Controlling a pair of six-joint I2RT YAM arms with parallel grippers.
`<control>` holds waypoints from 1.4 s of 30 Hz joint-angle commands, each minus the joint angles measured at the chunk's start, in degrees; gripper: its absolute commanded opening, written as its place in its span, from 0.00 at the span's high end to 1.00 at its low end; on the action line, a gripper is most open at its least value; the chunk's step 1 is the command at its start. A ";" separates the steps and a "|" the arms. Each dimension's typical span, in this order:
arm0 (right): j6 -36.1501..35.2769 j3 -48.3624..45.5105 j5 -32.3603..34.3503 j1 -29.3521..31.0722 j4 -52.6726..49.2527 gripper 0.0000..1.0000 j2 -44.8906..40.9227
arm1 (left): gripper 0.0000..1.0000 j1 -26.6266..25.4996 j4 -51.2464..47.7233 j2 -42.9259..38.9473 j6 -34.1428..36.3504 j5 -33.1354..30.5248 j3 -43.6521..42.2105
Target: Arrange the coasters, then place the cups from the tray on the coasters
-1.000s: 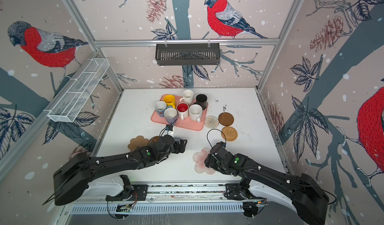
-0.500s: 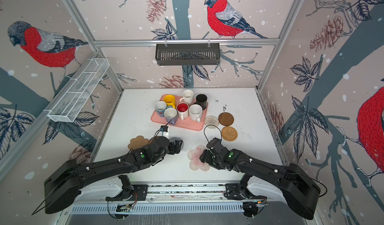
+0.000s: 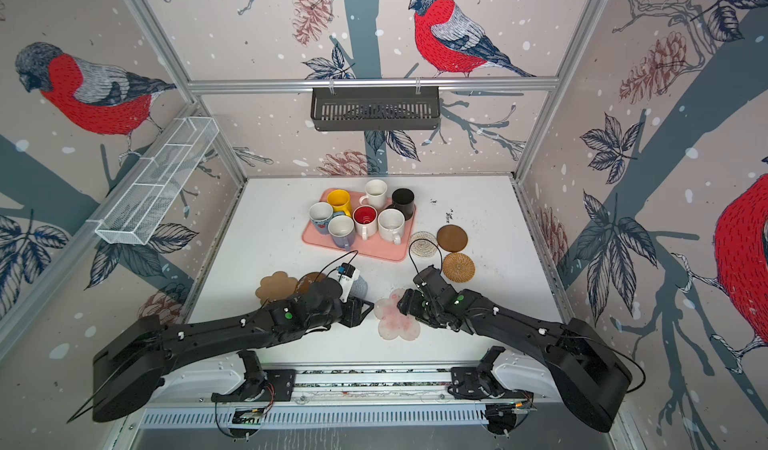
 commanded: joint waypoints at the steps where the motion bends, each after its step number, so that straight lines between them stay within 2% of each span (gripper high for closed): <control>1: -1.77 0.09 -0.70 -0.40 1.39 0.25 0.04 | 0.43 -0.58 3.65 0.76 -2.27 5.65 -1.37; 7: -2.62 -0.44 -0.40 -1.40 -1.52 0.25 -3.13 | 0.42 -2.06 6.72 2.40 -4.97 7.03 -3.73; 19: -2.79 -4.51 -0.32 -2.32 -6.22 0.25 -9.09 | 0.40 -3.61 13.54 10.46 -7.46 7.85 -2.25; 36: -3.88 -6.16 -5.10 -4.01 0.74 0.25 -7.58 | 0.40 -3.44 17.76 18.30 -8.89 6.26 0.69; 42: -5.21 -5.63 -6.23 -5.61 2.56 0.25 -5.51 | 0.40 -1.79 18.31 19.60 -9.07 6.42 0.96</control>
